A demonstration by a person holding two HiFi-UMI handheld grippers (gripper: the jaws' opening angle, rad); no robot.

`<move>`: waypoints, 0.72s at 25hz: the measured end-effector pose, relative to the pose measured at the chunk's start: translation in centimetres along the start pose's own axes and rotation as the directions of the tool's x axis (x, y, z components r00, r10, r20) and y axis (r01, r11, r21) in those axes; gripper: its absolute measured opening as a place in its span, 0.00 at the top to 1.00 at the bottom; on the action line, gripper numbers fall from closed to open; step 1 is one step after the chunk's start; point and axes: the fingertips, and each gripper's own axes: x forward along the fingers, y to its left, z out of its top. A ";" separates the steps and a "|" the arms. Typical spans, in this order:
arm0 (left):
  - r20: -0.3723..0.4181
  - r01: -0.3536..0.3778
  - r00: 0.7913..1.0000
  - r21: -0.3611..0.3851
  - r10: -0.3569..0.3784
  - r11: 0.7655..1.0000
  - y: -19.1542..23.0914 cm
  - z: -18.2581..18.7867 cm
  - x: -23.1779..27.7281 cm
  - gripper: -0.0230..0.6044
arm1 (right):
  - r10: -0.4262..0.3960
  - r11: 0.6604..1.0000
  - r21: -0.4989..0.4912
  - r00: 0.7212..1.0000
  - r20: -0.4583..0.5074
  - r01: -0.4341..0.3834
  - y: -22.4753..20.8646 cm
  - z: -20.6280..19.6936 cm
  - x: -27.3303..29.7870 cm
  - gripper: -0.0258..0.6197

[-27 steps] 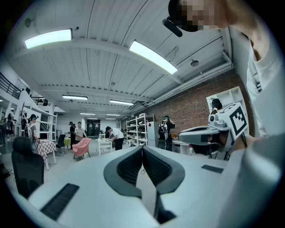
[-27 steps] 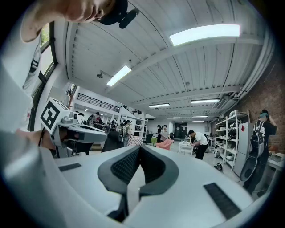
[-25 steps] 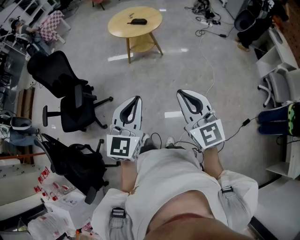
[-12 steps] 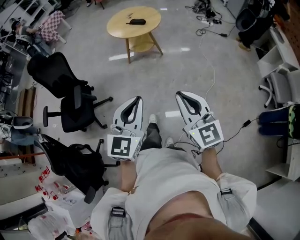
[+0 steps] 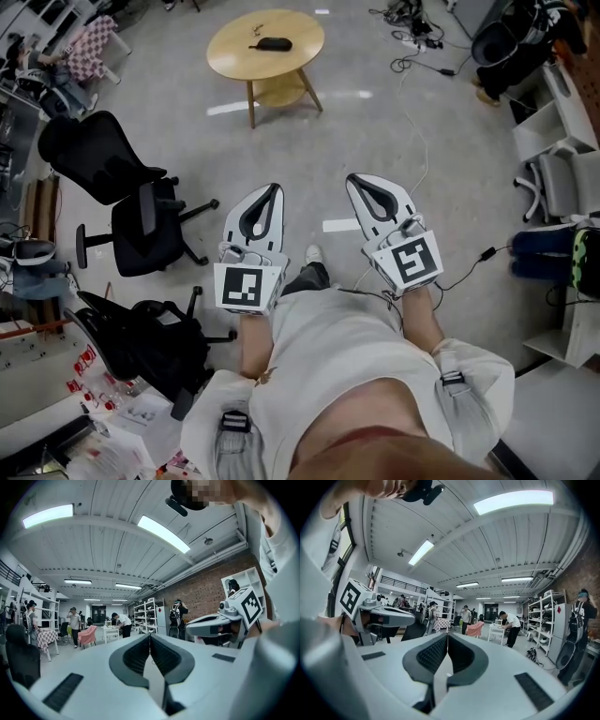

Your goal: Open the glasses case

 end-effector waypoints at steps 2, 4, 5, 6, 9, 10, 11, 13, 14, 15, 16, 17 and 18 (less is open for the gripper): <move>0.007 0.018 1.000 -0.008 -0.018 1.000 1.6 0.1 2.0 0.93 | -0.001 1.000 -0.004 1.000 -0.002 0.001 -1.1 0.2 2.5 0.93; 0.018 0.033 0.999 -0.006 -0.033 0.999 3.4 -0.1 3.6 0.93 | -0.003 1.000 -0.011 1.000 -0.004 0.003 -1.9 0.4 5.0 0.93; 0.018 0.026 1.000 0.003 -0.026 1.000 4.6 -0.2 4.4 0.93 | -0.003 1.000 -0.016 1.000 -0.005 0.003 -2.2 0.6 6.2 0.93; 0.015 0.015 1.000 0.007 -0.016 1.000 5.7 -0.2 5.2 0.93 | -0.003 1.000 -0.021 1.000 -0.006 0.003 -2.5 0.7 7.3 0.93; 0.028 0.034 0.999 -0.011 -0.034 0.999 7.6 0.3 7.5 0.93 | -0.012 1.000 -0.028 1.000 -0.005 0.012 -3.7 1.1 10.2 0.93; 0.035 0.049 0.998 -0.016 -0.048 0.999 8.0 0.5 8.2 0.93 | -0.016 0.999 -0.028 1.000 -0.003 0.016 -4.1 1.2 11.0 0.93; 0.038 0.058 0.998 -0.017 -0.057 0.998 8.5 0.5 8.8 0.93 | -0.019 0.999 -0.029 1.000 -0.003 0.019 -4.4 1.3 11.8 0.93; 0.034 0.062 0.998 -0.012 -0.062 0.998 9.6 0.3 10.0 0.93 | -0.022 0.999 -0.028 1.000 -0.007 0.022 -5.0 1.2 13.2 0.93; 0.031 0.065 0.997 -0.007 -0.065 0.998 10.1 0.1 10.5 0.93 | -0.025 0.999 -0.026 1.000 -0.011 0.025 -5.4 1.2 13.8 0.93; 0.029 0.069 0.997 -0.006 -0.068 0.998 10.4 0.0 11.2 0.93 | -0.031 0.999 -0.022 0.999 -0.018 0.030 -5.8 1.1 14.4 0.93; 0.027 0.071 0.997 -0.009 -0.071 0.997 10.7 0.0 11.9 0.93 | -0.035 0.999 -0.018 0.999 -0.026 0.035 -6.3 0.9 15.0 0.93; 0.026 0.073 0.997 -0.015 -0.073 0.997 11.0 0.0 12.6 0.93 | -0.036 0.999 -0.015 0.999 -0.033 0.035 -6.7 0.7 15.5 0.93; 0.025 0.074 0.997 -0.024 -0.074 0.997 11.3 -0.1 13.3 0.93 | -0.033 0.999 -0.014 0.999 -0.039 0.033 -7.2 0.4 16.0 0.93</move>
